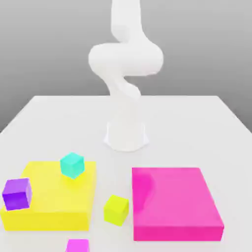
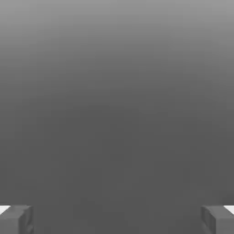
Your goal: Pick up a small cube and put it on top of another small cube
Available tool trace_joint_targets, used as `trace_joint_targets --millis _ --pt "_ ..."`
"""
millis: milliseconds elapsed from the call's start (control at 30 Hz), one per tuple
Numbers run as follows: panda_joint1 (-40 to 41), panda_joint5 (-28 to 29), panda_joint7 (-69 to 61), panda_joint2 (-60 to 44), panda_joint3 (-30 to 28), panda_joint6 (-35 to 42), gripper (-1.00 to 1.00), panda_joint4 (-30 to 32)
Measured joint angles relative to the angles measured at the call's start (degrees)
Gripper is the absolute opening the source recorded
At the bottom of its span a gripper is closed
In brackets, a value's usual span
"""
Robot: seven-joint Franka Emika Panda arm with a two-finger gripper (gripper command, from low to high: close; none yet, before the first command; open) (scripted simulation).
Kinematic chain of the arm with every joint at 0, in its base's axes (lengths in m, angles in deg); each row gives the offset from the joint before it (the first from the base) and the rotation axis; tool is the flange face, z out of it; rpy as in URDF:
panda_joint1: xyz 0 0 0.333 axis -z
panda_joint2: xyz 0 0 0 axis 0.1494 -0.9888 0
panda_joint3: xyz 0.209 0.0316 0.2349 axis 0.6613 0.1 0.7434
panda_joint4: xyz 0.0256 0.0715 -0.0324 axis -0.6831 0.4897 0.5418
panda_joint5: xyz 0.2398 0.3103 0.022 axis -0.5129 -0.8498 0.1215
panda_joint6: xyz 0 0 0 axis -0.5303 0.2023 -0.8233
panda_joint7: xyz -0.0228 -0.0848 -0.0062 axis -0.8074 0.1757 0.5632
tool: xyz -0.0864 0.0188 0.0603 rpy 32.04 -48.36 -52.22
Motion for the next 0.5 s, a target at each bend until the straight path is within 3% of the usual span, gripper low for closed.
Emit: trace_joint_targets --millis 500 --pt "7.25 -9.12 32.12 -17.65 6.17 -10.20 0.00 9.24"
